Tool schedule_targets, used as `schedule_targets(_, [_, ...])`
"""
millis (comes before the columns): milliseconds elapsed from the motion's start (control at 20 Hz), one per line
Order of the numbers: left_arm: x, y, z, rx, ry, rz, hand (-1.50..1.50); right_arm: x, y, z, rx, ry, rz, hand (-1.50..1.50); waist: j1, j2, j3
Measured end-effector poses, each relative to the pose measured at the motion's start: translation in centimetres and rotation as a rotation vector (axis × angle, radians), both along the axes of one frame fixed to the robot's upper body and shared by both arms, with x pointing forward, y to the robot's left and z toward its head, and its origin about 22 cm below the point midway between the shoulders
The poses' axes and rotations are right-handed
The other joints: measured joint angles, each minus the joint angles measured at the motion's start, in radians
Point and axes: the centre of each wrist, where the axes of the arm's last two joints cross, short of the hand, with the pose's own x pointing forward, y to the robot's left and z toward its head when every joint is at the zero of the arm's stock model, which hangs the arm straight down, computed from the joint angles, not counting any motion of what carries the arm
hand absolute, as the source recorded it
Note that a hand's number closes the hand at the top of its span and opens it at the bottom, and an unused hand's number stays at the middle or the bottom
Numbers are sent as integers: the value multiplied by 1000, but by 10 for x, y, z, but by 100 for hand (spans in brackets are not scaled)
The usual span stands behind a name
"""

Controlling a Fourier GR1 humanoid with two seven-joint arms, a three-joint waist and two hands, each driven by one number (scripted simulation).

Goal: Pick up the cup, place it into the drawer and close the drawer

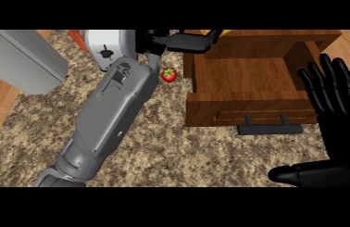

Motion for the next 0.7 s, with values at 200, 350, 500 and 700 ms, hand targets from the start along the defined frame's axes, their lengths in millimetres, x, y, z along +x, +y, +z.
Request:
schedule_targets(200, [11, -13, 2, 24, 14, 10, 150, 0, 3, -2, 3, -5, 1, -150, -4, 2, 0])
schedule_targets(350, [13, -22, -2, 39, 33, 16, 150, 0, 2, -3, -3, -3, 0, -150, -8, 2, 0])
schedule_targets(500, [18, -26, -12, 54, 57, 28, 150, 2, 0, -3, -5, -6, 13, -150, -16, 5, 0])
schedule_targets(700, [21, -35, -17, 93, 79, 33, 150, 5, 3, -2, -9, -13, 22, -150, -29, 7, 0])
